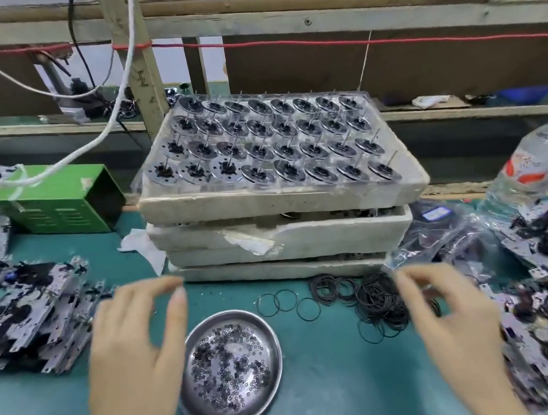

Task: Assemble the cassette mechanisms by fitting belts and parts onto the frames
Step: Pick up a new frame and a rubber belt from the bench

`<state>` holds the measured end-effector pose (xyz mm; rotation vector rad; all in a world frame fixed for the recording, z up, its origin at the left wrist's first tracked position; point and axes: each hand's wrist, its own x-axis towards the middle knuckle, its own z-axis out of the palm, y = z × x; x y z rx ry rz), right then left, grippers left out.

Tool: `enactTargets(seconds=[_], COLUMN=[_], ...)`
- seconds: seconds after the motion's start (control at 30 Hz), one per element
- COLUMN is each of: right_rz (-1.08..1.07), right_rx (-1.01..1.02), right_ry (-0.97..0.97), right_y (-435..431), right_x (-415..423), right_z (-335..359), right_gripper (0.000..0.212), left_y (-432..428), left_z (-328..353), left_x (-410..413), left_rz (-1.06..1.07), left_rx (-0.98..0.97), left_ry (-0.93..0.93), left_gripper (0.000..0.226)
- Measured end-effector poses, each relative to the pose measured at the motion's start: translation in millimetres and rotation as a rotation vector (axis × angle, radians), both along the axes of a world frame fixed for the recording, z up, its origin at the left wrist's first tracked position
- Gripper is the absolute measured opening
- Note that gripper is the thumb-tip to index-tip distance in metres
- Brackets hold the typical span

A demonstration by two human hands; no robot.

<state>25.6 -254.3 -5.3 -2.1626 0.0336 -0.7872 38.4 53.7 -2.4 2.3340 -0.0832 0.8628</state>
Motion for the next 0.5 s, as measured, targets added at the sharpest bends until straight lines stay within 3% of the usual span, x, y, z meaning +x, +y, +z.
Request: enactTargets(seconds=[0.1,0.2,0.3,0.5], right_rz=[-0.008,-0.068,-0.13,-0.143], right_rx=[-0.375,-0.686,-0.806,-0.893], right_ry=[0.044,-0.018,-0.078,-0.08], right_y=[13,15,17,16], right_x=[-15,-20,-20,-16], right_z=[-43,-68,-78,-82], right_gripper=[0.007,0.021,0.009,0.005], left_y=[-13,-25,-28,-32], left_z=[-31,-51,-64,-73], left_x=[-24,-38,-45,-47], left_rz=[-0.149,-0.22,-0.252,-0.31], left_rx=[0.09,0.199,0.301,0.403], left_ry=[0.061,0.048,0.052,0.001], left_gripper=[0.028,0.029,0.034,0.027])
